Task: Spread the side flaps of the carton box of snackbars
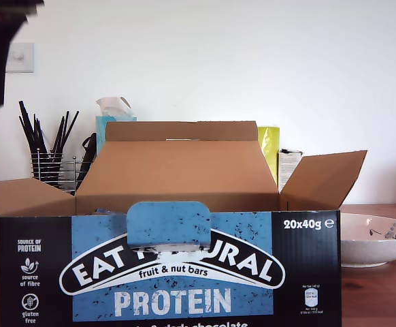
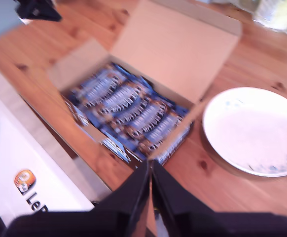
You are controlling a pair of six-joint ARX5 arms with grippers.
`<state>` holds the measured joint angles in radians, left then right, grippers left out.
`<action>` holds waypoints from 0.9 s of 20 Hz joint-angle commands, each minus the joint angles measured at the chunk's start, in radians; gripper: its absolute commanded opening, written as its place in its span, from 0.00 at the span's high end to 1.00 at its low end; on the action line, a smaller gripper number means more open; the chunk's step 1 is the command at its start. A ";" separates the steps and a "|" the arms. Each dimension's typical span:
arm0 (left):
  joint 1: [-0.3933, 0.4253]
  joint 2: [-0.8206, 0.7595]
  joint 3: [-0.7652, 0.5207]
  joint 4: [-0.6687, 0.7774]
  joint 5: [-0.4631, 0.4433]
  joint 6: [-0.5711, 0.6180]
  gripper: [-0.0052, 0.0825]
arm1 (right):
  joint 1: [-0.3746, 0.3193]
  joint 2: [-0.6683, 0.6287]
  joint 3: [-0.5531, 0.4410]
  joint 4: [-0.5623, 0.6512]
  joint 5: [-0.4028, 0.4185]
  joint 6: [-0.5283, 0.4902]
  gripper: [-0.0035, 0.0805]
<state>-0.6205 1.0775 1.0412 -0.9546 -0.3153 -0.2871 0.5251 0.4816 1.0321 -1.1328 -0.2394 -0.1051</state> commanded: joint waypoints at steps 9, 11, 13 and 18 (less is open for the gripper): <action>-0.043 -0.190 -0.055 0.388 0.148 0.225 0.92 | -0.005 0.035 -0.159 0.537 0.041 0.044 0.97; -0.017 -0.189 -0.056 0.420 0.202 0.244 0.92 | -0.014 0.065 -0.199 0.615 0.047 0.048 0.97; 0.011 -0.194 -0.072 0.437 0.219 0.272 0.92 | -0.038 0.075 -0.220 0.629 0.069 0.053 0.97; 0.103 -0.332 -0.193 0.485 0.362 0.315 0.92 | -0.081 0.014 -0.230 0.525 0.055 0.061 0.97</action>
<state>-0.5213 0.7723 0.8627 -0.4862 0.0299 0.0154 0.4442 0.5125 0.8116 -0.5957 -0.1768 -0.0498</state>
